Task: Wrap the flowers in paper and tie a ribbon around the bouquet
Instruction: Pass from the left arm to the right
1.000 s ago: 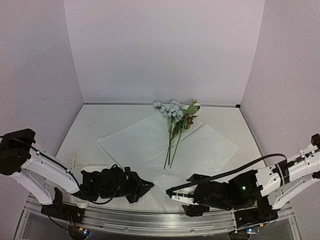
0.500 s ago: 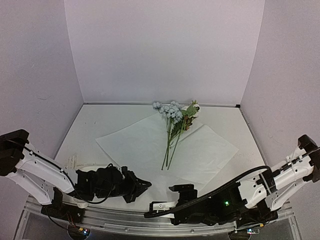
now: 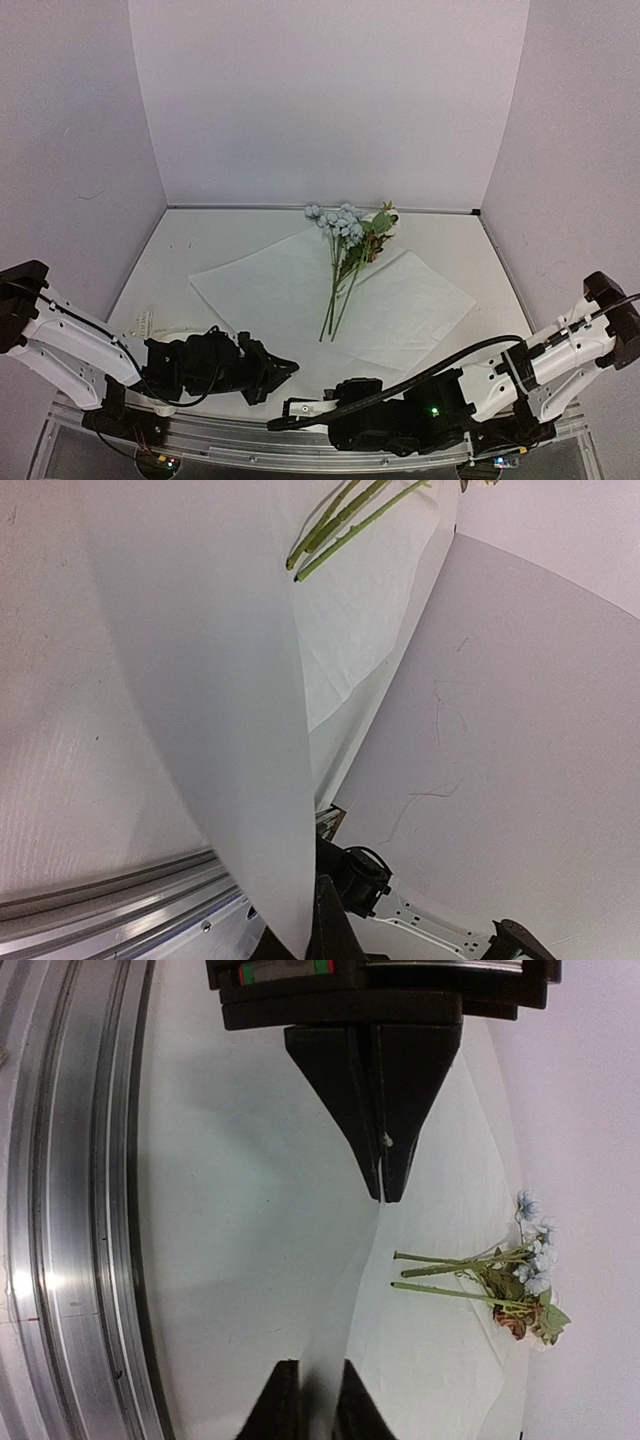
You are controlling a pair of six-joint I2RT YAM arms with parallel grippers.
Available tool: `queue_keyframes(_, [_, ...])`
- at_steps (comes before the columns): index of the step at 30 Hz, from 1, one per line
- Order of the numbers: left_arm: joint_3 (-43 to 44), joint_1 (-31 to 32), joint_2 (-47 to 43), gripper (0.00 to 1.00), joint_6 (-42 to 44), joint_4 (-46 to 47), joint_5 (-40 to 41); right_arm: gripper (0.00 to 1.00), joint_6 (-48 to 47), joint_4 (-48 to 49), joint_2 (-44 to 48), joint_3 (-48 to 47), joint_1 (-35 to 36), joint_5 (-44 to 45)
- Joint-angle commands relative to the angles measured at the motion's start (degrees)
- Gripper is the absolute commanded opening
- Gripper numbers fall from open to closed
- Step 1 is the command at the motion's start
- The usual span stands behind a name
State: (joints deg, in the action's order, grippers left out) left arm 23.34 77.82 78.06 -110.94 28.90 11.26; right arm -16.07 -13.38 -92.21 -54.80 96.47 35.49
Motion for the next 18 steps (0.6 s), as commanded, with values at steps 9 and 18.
queue_keyframes(9, [-2.5, -0.3, -13.0, 0.50, 4.7, -13.1, 6.3, 0.00, -2.0, -6.3, -1.1, -8.1, -6.9, -3.4])
queue_keyframes(18, [-4.2, -4.3, -34.6, 0.51, 13.7, -32.9, 17.8, 0.00, -2.8, -13.3, -5.1, -17.6, -20.3, -15.3])
